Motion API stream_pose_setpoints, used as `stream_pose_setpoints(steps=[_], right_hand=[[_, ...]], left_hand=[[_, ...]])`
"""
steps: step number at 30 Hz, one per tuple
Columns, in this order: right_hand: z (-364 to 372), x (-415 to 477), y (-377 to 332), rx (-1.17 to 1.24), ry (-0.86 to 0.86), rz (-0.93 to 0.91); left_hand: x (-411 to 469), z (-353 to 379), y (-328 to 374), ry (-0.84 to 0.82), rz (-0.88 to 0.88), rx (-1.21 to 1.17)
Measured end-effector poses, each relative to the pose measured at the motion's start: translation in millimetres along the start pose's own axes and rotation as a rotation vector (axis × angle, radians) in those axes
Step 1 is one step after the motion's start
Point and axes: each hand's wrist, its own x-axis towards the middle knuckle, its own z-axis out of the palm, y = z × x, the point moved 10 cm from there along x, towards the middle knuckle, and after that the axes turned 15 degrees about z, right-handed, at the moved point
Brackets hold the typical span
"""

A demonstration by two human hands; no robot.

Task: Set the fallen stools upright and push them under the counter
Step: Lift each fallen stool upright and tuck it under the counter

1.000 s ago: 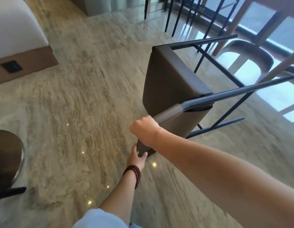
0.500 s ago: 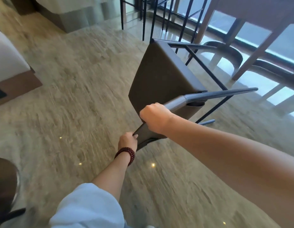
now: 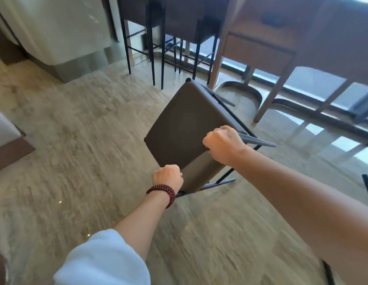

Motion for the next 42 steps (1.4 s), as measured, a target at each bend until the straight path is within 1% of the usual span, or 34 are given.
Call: stream_pose_setpoints(steps=[3,8,11,15,19,23,27,30,35,38,42], right_hand=[[-6.0,6.2,34.2,-0.044,0.057,0.065],[-9.4,12.7,60.5,-0.077,0.095,0.067],[-8.9,18.9,83.4,-0.080,0.085,0.103],[-11.8,30.2,124.3,-0.062,0.041,0.196],[-19.7,46.0,166.3,-0.062,0.051,0.293],[-23.0,70.9,205.2,-0.079,0.052,0.370],[-19.1,87.3,245.4,-0.071,0.053,0.443],[-13.4,93.7,277.5,-0.038,0.048,0.462],[-4.0,105.3,329.6,0.036,0.068,0.431],[2.4,113.2,355.6,0.072,0.070,0.382],[12.4,121.9,392.6,0.090,0.087,0.368]], left_hand=[[20.3,-18.4,24.7,0.017,0.054,0.049],[38.7,-31.4,50.4,0.015,0.157,0.204],[49.0,-39.3,70.9,0.017,0.224,0.261],[71.6,-59.8,105.2,0.041,0.314,0.289],[105.7,-87.9,134.4,0.073,0.382,0.313],[141.8,-116.0,155.9,0.100,0.400,0.275],[167.5,-130.1,177.6,0.098,0.385,0.107],[183.9,-136.0,202.5,0.103,0.399,0.101],[214.3,-140.8,247.3,0.112,0.413,0.142],[230.9,-141.1,268.7,0.114,0.376,0.144],[250.8,-142.1,298.8,0.122,0.338,0.148]])
